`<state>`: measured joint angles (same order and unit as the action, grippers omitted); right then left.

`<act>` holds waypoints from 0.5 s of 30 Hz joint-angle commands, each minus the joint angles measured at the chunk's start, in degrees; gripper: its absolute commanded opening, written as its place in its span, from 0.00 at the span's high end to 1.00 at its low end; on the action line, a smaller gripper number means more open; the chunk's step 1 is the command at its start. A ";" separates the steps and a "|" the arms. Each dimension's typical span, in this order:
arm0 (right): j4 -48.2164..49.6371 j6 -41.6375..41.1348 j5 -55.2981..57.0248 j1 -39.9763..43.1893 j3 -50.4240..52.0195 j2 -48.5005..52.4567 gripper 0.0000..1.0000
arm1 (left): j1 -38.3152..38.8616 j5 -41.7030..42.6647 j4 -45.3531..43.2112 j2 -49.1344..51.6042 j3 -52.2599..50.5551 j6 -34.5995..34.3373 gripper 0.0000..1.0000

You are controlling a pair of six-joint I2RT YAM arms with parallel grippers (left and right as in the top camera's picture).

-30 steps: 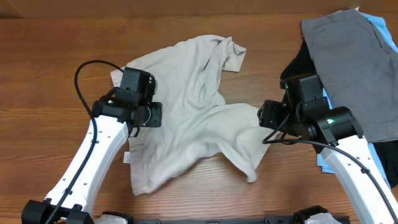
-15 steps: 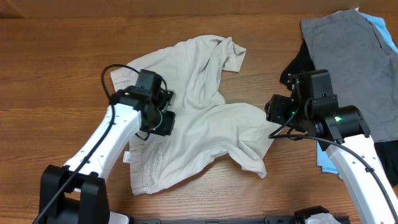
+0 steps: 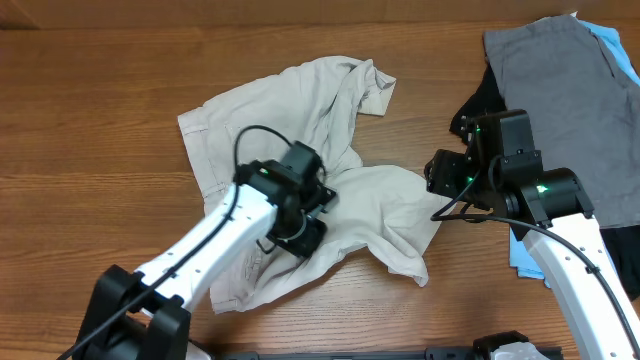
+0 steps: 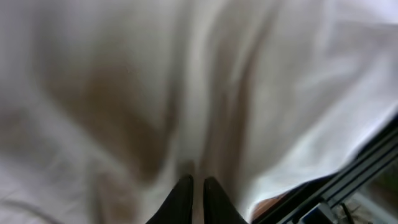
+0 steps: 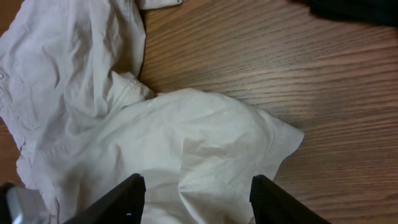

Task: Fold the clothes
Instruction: 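Release the shorts and reposition both grippers over the waistband corners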

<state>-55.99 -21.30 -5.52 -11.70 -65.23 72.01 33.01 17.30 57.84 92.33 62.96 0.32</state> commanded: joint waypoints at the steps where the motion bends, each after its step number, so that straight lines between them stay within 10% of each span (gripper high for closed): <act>1: 0.63 0.33 0.31 0.22 -0.13 0.20 0.41 | 3.48 -0.81 -1.05 1.20 0.63 -0.33 0.90; 11: 5.55 0.37 -1.57 1.11 -2.58 0.17 0.40 | 1.38 -4.98 -6.25 1.84 1.90 -8.94 0.93; 15: 11.15 1.75 -6.10 2.14 -3.43 0.42 0.40 | -5.68 -5.27 -4.90 1.27 6.78 -10.25 0.76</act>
<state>-46.68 -20.73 -8.08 -10.28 -65.93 72.18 33.36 13.39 52.38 93.93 64.51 -7.20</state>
